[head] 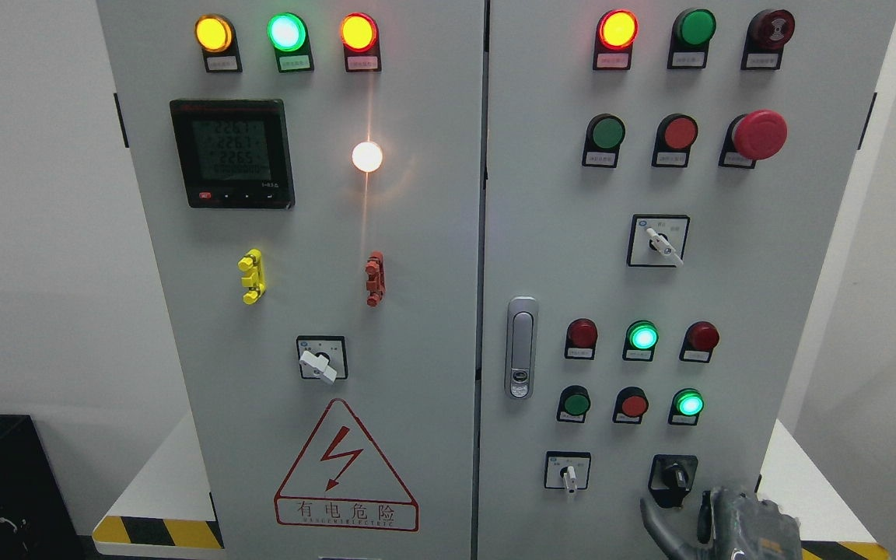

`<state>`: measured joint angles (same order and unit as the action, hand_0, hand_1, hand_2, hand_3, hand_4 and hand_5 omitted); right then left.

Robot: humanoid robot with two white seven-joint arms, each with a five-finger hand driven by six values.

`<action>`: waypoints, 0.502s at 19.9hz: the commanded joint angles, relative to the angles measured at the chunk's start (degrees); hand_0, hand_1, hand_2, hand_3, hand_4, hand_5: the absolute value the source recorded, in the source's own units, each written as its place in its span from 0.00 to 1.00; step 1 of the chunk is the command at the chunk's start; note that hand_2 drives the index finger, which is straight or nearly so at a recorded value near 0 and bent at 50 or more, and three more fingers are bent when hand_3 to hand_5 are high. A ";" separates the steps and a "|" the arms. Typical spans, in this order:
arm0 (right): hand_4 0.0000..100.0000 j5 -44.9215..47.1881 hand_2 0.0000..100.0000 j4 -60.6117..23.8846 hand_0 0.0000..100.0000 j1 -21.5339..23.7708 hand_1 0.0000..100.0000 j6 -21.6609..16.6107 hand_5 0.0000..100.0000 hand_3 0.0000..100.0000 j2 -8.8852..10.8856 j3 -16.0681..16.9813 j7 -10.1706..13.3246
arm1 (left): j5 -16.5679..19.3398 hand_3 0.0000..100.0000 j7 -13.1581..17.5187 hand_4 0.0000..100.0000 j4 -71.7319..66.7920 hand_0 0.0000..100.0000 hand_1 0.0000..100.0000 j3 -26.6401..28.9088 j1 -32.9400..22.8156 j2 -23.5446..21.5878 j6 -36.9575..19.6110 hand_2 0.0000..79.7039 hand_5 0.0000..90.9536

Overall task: Flip black knob to close circuit
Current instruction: 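Raise the right hand up to the black rotary knob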

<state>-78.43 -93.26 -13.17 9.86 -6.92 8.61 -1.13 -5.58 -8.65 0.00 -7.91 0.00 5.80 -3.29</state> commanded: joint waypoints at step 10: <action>0.91 -1.02 0.87 2.99 0.00 -1.77 0.01 -0.19 0.95 1.00 0.42 2.99 0.34 | -0.04 0.00 0.04 0.00 1.67 0.12 0.56 0.00 -1.32 0.00 0.03 0.00 0.00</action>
<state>-79.18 -91.88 -14.30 9.85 -6.73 9.87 -1.13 -5.58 -8.65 0.00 -7.91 0.00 5.80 -3.29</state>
